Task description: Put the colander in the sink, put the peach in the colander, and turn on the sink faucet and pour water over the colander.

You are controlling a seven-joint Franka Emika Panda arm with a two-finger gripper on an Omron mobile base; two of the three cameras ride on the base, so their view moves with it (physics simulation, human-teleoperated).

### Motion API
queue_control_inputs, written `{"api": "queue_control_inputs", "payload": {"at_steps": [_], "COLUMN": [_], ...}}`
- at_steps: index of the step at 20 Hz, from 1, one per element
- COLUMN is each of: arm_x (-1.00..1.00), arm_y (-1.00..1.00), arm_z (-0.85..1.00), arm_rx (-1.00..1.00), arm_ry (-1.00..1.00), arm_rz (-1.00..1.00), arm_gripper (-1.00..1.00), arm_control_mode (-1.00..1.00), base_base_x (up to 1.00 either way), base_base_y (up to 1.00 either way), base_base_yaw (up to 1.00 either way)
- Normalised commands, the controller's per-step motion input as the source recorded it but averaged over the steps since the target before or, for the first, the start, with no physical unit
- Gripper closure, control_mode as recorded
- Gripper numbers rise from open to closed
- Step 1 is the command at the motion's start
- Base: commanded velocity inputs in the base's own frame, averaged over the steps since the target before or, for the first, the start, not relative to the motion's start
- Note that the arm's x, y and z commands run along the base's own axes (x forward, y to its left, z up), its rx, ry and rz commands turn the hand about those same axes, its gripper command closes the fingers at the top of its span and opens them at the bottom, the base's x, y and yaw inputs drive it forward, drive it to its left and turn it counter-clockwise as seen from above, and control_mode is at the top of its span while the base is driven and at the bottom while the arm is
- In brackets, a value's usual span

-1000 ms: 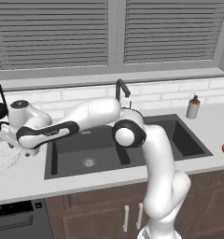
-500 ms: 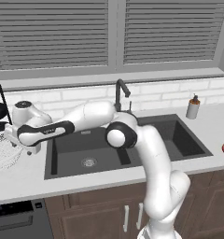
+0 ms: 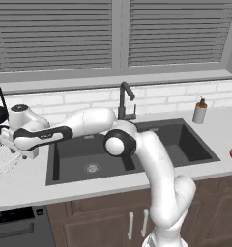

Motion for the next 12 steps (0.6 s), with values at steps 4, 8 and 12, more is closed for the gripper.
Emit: {"api": "queue_control_inputs", "payload": {"at_steps": [4,8,12], "arm_x": [-0.41,-0.44,-0.48], "arm_y": [-0.18,-0.51,-0.74], "arm_z": [-0.07,-0.06,0.00], "arm_rx": [-0.06,-0.04,0.00], "arm_ry": [0.00,0.00,0.00], "arm_rz": [-0.07,-0.12,-0.18], "arm_gripper": [1.00,1.00,1.00], "arm_control_mode": [-1.00,-1.00,-1.00], "base_base_x": [0.00,0.00,0.00], "base_base_y": [0.00,0.00,0.00], "base_base_yaw": [0.00,0.00,0.00]}}
